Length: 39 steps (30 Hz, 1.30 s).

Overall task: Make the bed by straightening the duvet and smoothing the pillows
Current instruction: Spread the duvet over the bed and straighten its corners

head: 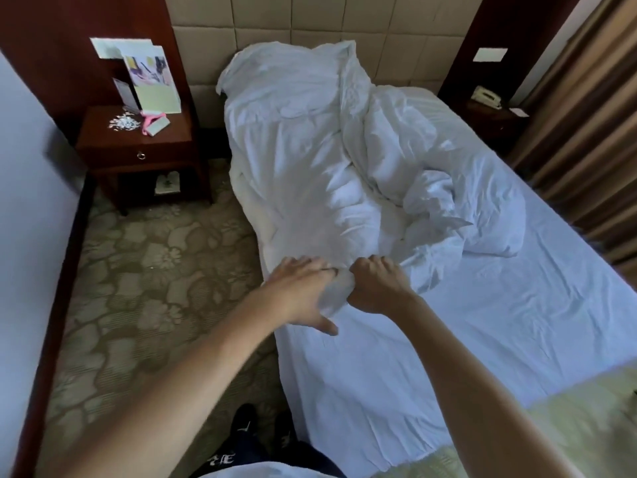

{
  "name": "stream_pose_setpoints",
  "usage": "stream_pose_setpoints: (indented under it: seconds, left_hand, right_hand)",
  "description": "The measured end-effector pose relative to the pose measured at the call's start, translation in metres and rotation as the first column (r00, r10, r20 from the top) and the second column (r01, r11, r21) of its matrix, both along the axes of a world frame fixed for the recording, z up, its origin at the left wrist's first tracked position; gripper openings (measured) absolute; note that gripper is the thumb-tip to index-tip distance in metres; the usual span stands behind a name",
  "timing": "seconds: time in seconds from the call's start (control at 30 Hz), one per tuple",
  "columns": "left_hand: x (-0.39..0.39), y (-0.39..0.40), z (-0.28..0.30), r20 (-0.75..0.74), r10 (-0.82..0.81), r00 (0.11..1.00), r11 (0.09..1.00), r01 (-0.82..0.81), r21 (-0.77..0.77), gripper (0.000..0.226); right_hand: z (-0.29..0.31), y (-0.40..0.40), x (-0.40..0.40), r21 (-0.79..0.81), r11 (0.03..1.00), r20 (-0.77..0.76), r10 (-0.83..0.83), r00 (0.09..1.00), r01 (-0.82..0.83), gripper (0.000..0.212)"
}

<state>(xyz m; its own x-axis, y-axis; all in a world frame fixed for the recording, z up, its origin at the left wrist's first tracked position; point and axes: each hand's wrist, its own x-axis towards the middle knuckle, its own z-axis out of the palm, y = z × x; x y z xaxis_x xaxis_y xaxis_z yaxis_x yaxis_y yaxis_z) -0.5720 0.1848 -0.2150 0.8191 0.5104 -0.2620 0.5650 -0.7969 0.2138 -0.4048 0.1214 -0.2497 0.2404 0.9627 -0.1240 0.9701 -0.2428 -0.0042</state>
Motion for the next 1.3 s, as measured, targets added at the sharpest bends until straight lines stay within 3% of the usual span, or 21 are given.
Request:
stream_pose_setpoints:
  seconds: [0.07, 0.13, 0.2, 0.3, 0.37, 0.43, 0.53, 0.63, 0.67, 0.7, 0.77, 0.83, 0.87, 0.9, 0.97, 1.03, 1.1, 1.13, 1.17, 1.23, 1.3]
  left_hand:
    - [0.020, -0.017, -0.021, 0.056, 0.111, 0.992, 0.991, -0.115, 0.073, 0.060]
    - [0.026, -0.026, -0.037, 0.198, 0.249, 0.948, 0.968, -0.248, -0.032, 0.023]
    - [0.026, -0.029, -0.038, 0.203, 0.249, 0.947, 0.967, -0.234, -0.095, 0.003]
    - [0.025, -0.026, -0.024, 0.195, 0.222, 0.955, 0.971, -0.200, -0.128, 0.011]
    - [0.024, -0.028, -0.012, 0.210, 0.201, 0.957, 0.973, -0.170, -0.158, 0.015]
    - [0.022, -0.033, -0.004, 0.230, 0.199, 0.953, 0.967, -0.154, -0.202, 0.024]
    - [0.011, -0.033, 0.012, 0.216, 0.255, 0.942, 0.938, -0.186, -0.294, 0.037]
    - [-0.004, -0.034, 0.025, 0.096, 0.242, 0.965, 0.936, -0.206, -0.287, 0.028]
    - [-0.006, -0.040, 0.027, -0.031, 0.205, 0.978, 0.936, -0.205, -0.286, 0.027]
    - [-0.007, -0.051, 0.024, -0.178, 0.154, 0.972, 0.933, -0.202, -0.297, 0.044]
    - [-0.010, -0.080, 0.003, -0.407, 0.041, 0.912, 0.886, -0.222, -0.408, 0.063]
    - [-0.018, -0.106, -0.023, -0.514, -0.003, 0.858, 0.834, -0.281, -0.474, 0.060]
    - [-0.024, -0.111, -0.032, -0.509, 0.020, 0.860, 0.840, -0.291, -0.458, 0.055]
    - [-0.028, -0.110, -0.035, -0.449, 0.082, 0.890, 0.873, -0.281, -0.397, 0.045]
    - [-0.035, -0.107, -0.026, -0.134, 0.282, 0.950, 0.944, -0.299, -0.136, 0.018]
    - [-0.038, -0.113, -0.009, 0.254, 0.341, 0.905, 0.910, -0.386, 0.154, 0.013]
    - [-0.043, -0.132, -0.007, 0.388, 0.346, 0.854, 0.864, -0.451, 0.222, 0.018]
    - [-0.047, -0.147, -0.014, 0.322, 0.400, 0.858, 0.878, -0.460, 0.136, 0.024]
    - [-0.051, -0.165, -0.027, 0.161, 0.435, 0.886, 0.896, -0.443, 0.015, 0.033]
    - [-0.059, -0.207, -0.053, -0.226, 0.327, 0.918, 0.894, -0.378, -0.240, 0.054]
    - [-0.067, -0.236, -0.072, -0.351, 0.241, 0.905, 0.821, -0.383, -0.424, 0.067]
  right_hand:
    - [0.006, -0.001, 0.004, 0.000, 1.000, -0.013, 0.027, 1.000, -0.027, 0.029]
    - [0.006, -0.008, 0.011, -0.016, 1.000, -0.087, 0.007, 0.996, -0.008, 0.029]
    - [-0.003, -0.016, 0.025, 0.009, 1.000, -0.176, 0.010, 0.984, -0.008, 0.022]
    - [-0.026, -0.029, 0.063, -0.033, 0.999, -0.288, -0.023, 0.957, 0.014, 0.051]
    - [-0.038, -0.037, 0.087, -0.049, 0.996, -0.335, -0.090, 0.938, 0.078, 0.052]
    - [-0.045, -0.045, 0.102, -0.015, 0.995, -0.268, -0.101, 0.958, 0.101, 0.037]
    - [-0.030, -0.053, 0.105, 0.055, 0.998, -0.070, 0.012, 0.997, -0.008, 0.032]
    - [0.002, -0.061, 0.105, 0.076, 0.995, 0.008, 0.064, 0.998, -0.065, 0.032]
    - [0.012, -0.067, 0.100, -0.004, 0.999, 0.014, 0.054, 0.998, -0.054, 0.035]
    - [0.016, -0.074, 0.093, -0.117, 0.992, 0.012, 0.052, 0.999, -0.051, 0.038]
    - [0.011, -0.096, 0.070, -0.415, 0.905, -0.034, 0.087, 0.996, -0.093, 0.029]
    - [0.000, -0.115, 0.051, -0.651, 0.750, -0.070, 0.095, 0.993, -0.117, 0.012]
    - [-0.004, -0.119, 0.048, -0.691, 0.714, -0.086, 0.075, 0.993, -0.114, 0.012]
    - [-0.005, -0.119, 0.050, -0.665, 0.739, -0.106, 0.048, 0.993, -0.106, 0.011]
    - [0.000, -0.113, 0.061, -0.465, 0.884, -0.156, -0.021, 0.988, -0.054, 0.023]
    - [0.005, -0.112, 0.068, -0.155, 0.986, -0.106, -0.076, 0.991, 0.059, 0.046]
    - [0.002, -0.127, 0.058, -0.062, 0.991, -0.095, -0.127, 0.987, 0.122, 0.054]
    - [-0.004, -0.141, 0.049, -0.126, 0.985, -0.099, -0.129, 0.987, 0.117, 0.055]
    - [-0.014, -0.159, 0.040, -0.218, 0.971, -0.081, -0.119, 0.990, 0.099, 0.055]
    - [-0.031, -0.201, 0.026, -0.403, 0.915, 0.005, -0.032, 0.999, 0.031, 0.054]
    - [-0.030, -0.222, 0.028, -0.490, 0.871, 0.038, 0.066, 0.997, -0.039, 0.049]
